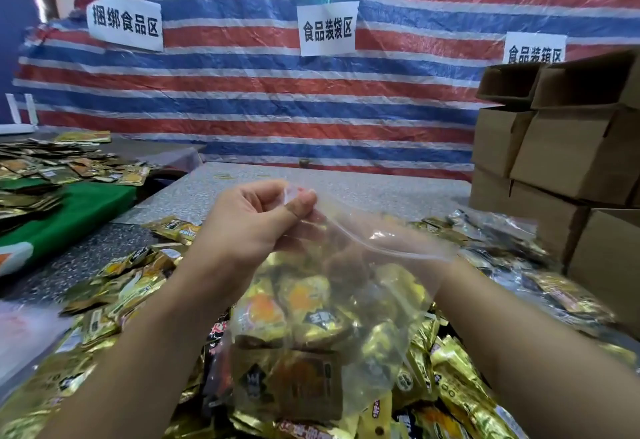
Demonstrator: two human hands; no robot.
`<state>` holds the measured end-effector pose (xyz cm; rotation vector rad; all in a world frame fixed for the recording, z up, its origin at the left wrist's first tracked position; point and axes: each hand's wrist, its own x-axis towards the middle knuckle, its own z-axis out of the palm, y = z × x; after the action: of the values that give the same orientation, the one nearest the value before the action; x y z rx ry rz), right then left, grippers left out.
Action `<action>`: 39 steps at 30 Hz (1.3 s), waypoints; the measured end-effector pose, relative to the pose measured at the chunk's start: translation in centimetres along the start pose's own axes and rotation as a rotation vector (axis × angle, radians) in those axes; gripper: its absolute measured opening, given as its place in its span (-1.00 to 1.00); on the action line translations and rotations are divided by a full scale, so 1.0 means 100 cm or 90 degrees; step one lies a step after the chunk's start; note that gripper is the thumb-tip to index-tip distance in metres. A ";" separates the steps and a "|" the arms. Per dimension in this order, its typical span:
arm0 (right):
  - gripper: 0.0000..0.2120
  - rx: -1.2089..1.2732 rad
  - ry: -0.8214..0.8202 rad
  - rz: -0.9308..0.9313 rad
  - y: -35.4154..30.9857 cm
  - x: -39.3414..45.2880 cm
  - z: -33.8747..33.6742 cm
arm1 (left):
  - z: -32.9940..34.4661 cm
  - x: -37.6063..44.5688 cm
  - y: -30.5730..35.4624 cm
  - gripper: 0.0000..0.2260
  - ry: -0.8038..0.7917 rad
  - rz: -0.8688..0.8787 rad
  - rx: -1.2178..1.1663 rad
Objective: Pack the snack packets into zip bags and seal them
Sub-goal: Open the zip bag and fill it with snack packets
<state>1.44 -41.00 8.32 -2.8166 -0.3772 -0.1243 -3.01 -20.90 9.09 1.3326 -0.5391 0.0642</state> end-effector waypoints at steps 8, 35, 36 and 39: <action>-0.81 0.214 0.091 0.027 -0.005 -0.006 -0.031 | -0.006 0.000 0.004 -0.77 0.002 -0.016 0.001; -0.78 0.248 0.341 -0.101 -0.079 -0.089 -0.064 | -0.006 -0.002 0.002 -0.65 0.042 0.020 0.040; -0.79 0.250 0.326 -0.092 -0.078 -0.089 -0.064 | -0.006 -0.002 0.002 -0.68 0.041 0.021 0.040; -0.81 0.234 0.271 -0.080 -0.074 -0.089 -0.063 | -0.006 -0.003 0.003 -0.80 0.029 0.016 0.031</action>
<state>-9.39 -38.23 15.28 -2.3242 -0.4231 -0.6040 -3.18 -20.16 9.18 1.3681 -0.5187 0.1286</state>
